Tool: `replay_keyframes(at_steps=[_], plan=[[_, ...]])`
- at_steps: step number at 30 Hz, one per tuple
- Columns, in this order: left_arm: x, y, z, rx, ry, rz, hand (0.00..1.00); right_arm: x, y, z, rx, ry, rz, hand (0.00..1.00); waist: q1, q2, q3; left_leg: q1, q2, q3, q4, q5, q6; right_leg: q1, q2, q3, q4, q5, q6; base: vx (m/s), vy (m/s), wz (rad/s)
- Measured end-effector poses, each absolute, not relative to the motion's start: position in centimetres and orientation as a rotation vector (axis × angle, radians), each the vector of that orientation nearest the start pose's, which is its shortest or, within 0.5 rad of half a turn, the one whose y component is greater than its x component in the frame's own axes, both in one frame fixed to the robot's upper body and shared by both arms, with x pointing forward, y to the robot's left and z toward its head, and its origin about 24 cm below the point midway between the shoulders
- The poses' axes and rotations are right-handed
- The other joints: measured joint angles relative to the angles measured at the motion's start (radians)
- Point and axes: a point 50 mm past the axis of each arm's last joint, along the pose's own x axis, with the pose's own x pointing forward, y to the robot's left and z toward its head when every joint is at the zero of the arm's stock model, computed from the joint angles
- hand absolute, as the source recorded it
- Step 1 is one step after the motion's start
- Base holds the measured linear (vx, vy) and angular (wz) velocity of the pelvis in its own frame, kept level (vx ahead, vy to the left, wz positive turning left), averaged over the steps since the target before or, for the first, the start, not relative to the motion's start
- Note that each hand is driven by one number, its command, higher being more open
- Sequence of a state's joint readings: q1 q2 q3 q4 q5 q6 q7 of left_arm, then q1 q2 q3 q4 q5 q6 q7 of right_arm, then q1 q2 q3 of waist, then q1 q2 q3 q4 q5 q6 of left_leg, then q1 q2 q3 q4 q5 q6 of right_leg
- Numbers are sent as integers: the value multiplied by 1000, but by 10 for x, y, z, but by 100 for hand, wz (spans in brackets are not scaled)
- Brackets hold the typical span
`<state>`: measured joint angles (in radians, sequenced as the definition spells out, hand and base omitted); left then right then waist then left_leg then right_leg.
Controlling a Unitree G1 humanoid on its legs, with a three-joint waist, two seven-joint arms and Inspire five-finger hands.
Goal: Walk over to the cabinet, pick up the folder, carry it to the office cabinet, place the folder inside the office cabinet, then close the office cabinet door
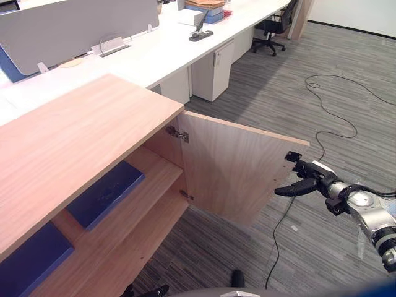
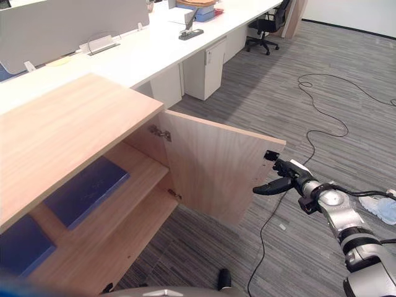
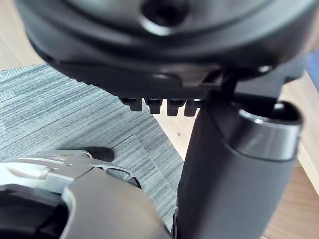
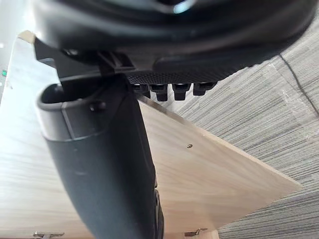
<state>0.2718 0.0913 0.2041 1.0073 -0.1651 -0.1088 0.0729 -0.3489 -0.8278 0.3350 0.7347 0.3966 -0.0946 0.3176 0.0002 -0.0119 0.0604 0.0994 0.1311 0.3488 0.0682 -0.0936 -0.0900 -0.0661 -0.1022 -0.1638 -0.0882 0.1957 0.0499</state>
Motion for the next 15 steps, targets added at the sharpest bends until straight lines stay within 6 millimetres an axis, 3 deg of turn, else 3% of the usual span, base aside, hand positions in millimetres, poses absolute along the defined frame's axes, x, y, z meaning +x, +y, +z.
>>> replay_keyframes(at_steps=[15], plan=[[23,222,-163,-114,1147,503,100,291,-303,26,-374,388,122,100,-8,11,2,-4,3,-11,5,0,1,-1,3,-2,-1,-2,-3,-19,7,0]])
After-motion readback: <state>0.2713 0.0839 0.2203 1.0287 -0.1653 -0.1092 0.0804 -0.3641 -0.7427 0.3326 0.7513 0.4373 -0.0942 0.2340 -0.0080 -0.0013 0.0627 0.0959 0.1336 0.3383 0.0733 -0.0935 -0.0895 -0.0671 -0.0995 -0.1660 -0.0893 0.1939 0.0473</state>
